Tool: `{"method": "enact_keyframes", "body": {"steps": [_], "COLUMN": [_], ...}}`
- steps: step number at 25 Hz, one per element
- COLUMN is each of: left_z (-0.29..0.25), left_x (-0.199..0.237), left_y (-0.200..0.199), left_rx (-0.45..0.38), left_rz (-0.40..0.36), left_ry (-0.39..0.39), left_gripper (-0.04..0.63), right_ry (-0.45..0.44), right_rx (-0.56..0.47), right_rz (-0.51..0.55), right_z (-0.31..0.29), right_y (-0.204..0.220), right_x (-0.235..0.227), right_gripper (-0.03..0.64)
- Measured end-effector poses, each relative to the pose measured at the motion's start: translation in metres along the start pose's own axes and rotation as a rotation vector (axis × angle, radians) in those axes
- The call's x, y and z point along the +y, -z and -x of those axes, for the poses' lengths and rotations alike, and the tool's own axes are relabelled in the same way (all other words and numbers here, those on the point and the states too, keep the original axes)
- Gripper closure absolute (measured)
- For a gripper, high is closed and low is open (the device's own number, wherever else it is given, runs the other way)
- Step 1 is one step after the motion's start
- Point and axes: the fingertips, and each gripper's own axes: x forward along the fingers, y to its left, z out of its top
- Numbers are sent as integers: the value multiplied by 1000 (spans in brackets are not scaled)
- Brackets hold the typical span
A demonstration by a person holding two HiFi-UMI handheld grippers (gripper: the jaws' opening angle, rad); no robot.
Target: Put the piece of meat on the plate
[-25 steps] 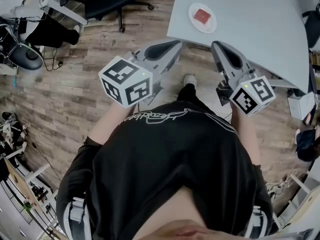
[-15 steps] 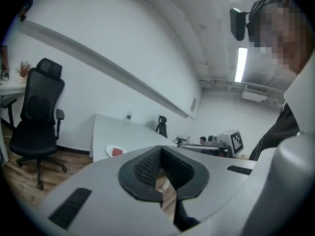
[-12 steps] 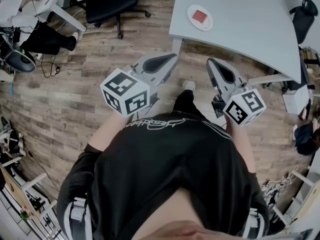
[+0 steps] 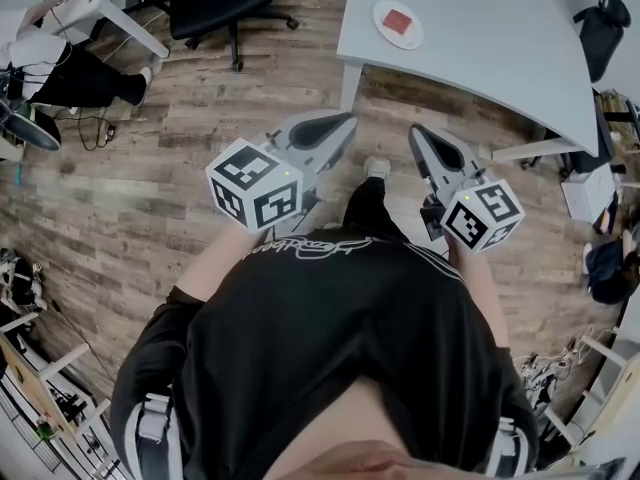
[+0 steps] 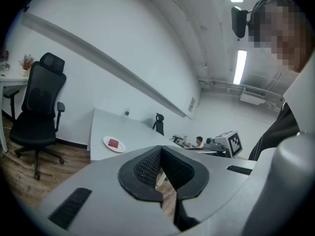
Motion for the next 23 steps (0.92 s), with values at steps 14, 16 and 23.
{"method": "enact_keyframes", "body": {"steps": [14,16,23], "left_z": [5,6,2], "left_x": [-20,-21,-25], "left_y": [17,19,23], "left_rx": [44,50,53], "left_rz": [-28,-28,-30], "left_ry": [-6,-8,-6], "left_gripper": [588,588,588], "right_ry": [17,19,24], "right_rx": [-15,-23,-23], "right_rz": [-16,-19,-20], "right_z": [20,21,26], "right_y": [13,15,20], "right_x": [5,6,4], "right_gripper": [609,609,609]}}
